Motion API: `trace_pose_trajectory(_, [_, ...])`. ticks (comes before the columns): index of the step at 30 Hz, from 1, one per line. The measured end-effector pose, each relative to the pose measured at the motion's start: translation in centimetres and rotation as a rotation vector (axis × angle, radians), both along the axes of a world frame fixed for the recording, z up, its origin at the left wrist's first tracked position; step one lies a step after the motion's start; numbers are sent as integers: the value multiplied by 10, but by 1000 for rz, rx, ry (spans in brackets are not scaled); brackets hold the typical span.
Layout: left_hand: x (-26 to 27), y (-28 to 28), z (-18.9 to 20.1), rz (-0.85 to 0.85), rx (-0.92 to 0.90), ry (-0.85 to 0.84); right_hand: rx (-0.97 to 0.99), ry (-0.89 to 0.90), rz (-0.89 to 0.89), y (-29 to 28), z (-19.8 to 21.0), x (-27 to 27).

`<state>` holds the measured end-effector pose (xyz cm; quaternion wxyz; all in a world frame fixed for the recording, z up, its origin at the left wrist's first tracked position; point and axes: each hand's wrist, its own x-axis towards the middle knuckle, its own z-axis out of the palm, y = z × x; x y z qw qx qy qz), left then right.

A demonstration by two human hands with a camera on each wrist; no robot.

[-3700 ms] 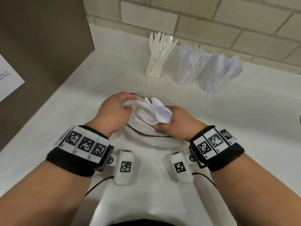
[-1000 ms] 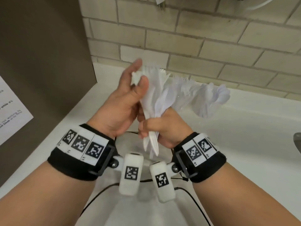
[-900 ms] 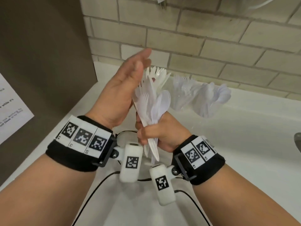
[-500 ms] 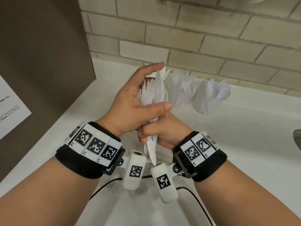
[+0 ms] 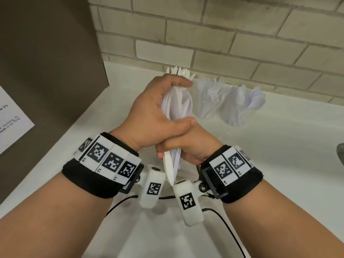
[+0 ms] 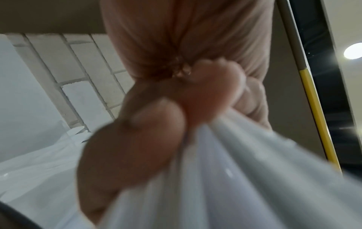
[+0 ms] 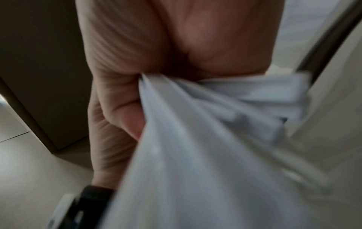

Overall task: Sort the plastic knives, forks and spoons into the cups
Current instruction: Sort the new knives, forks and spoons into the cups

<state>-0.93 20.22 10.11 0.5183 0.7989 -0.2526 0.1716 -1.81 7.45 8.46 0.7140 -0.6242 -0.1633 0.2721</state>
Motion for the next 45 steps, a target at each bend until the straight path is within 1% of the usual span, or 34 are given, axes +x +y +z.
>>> trace_pose_trajectory(3, [3, -3, -1, 85, -100, 43, -3, -11, -34, 7, 0, -2])
trace_pose_trajectory(5, [5, -3, -1, 125, -170, 76, -34, -17, -90, 11, -1, -2])
trace_pose_trajectory(7, [7, -2, -1, 165, -197, 68, -117, -63, -148, 12, -2, -1])
trace_pose_trajectory(10, [12, 1, -2, 296, -257, 39, -335, -179, -172, 12, -3, -2])
trace_pose_trajectory(11, [12, 1, -1, 341, -264, 29, -373, -180, -176, 13, -3, -3])
trace_pose_trajectory(13, [10, 1, -1, 364, -275, 19, -343, -118, -195, 14, -2, -5])
trace_pose_trajectory(15, [7, 1, -2, 286, -360, 34, -248, -64, -224, 14, -1, -5])
trace_pose_trajectory(16, [6, 2, -4, 216, -448, 82, -208, -51, -240, 12, -1, -4])
trace_pose_trajectory(17, [6, 3, -6, 127, -555, 181, -165, -39, -252, 10, -1, -3])
trace_pose_trajectory(18, [7, 5, -9, 17, -672, 323, -116, -20, -254, 8, -1, -3])
trace_pose_trajectory(19, [8, 8, -13, -94, -747, 470, -62, 6, -248, 6, 0, -2])
trace_pose_trajectory(20, [8, 12, -16, -192, -736, 590, -15, 33, -235, 4, 0, -2])
trace_pose_trajectory(21, [6, 13, -17, -277, -652, 682, 18, 56, -221, 4, -1, -3])
trace_pose_trajectory(22, [4, 14, -19, -342, -553, 735, 30, 69, -201, 5, -1, -4])
trace_pose_trajectory(23, [0, 13, -19, -374, -468, 755, 25, 70, -172, 6, -2, -5])
trace_pose_trajectory(25, [-4, 9, -17, -296, -421, 736, -8, 57, -99, 11, -4, -7])
trace_pose_trajectory(27, [-7, 4, -11, -193, -438, 729, -44, 46, -91, 13, -7, -5])
trace_pose_trajectory(28, [-6, 2, -10, -138, -448, 718, -99, 8, -113, 13, -10, -3])
trace_pose_trajectory(30, [-3, -2, -9, -27, -506, 671, -289, -108, -191, 14, -15, 2])
trace_pose_trajectory(31, [-2, -4, -9, 13, -516, 650, -353, -144, -226, 15, -16, 2])
trace_pose_trajectory(33, [-2, -8, -9, 72, -520, 639, -346, -135, -234, 17, -16, 1])
trace_pose_trajectory(34, [-1, -8, -8, 89, -519, 633, -313, -96, -211, 17, -15, 1])
trace_pose_trajectory(35, [-1, -7, -9, 74, -504, 624, -269, -35, -173, 16, -14, 0])
trace_pose_trajectory(36, [-1, -5, -9, 25, -487, 625, -213, 38, -119, 13, -14, 0])
trace_pose_trajectory(37, [-1, -2, -8, -64, -486, 642, -156, 111, -56, 11, -15, 1])
trace_pose_trajectory(39, [-1, 6, -10, -250, -524, 729, -72, 227, 81, 6, -16, 0])
trace_pose_trajectory(40, [0, 9, -11, -325, -562, 765, -52, 267, 144, 6, -16, -1])
trace_pose_trajectory(41, [0, 9, -12, -362, -584, 766, -32, 292, 185, 6, -17, -1])
trace_pose_trajectory(43, [-3, 5, -12, -319, -578, 727, -72, 253, 165, 8, -18, -1])
trace_pose_trajectory(45, [-4, 1, -13, -203, -597, 694, -212, 126, 82, 10, -15, -1])
